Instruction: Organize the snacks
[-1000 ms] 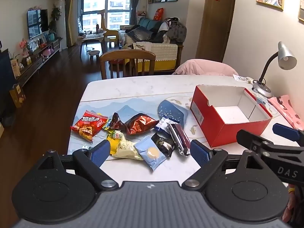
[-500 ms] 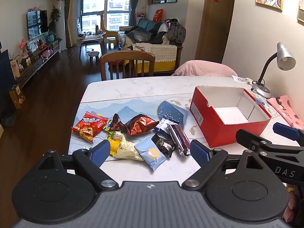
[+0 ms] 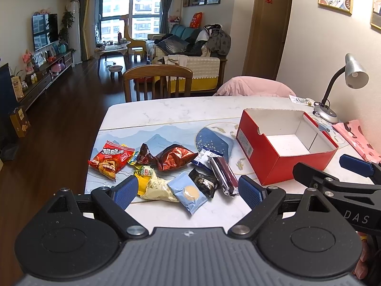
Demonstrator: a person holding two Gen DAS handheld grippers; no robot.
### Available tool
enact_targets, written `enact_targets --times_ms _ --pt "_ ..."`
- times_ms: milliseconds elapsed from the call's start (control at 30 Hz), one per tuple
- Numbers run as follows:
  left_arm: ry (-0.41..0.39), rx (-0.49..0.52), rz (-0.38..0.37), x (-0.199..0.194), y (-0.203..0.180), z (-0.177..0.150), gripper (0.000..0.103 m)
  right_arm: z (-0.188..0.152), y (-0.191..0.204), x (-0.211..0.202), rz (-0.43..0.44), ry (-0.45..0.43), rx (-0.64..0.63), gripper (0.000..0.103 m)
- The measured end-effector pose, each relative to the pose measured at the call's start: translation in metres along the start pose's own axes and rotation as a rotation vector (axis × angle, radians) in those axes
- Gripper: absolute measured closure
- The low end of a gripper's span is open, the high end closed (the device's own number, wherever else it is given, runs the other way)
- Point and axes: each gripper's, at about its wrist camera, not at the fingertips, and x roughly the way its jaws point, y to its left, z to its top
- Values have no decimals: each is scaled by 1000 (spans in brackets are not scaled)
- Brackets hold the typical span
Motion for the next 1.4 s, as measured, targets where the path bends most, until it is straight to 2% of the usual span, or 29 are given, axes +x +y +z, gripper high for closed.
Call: enact_targets --times_ms 900,1400 --pt "-3 11 -24 -1 -3 -2 12 -4 0 1 -25 22 9 0" --pt "-7 15 -35 -2 1 -3 12 -3 6 -4 -28 9 -30 0"
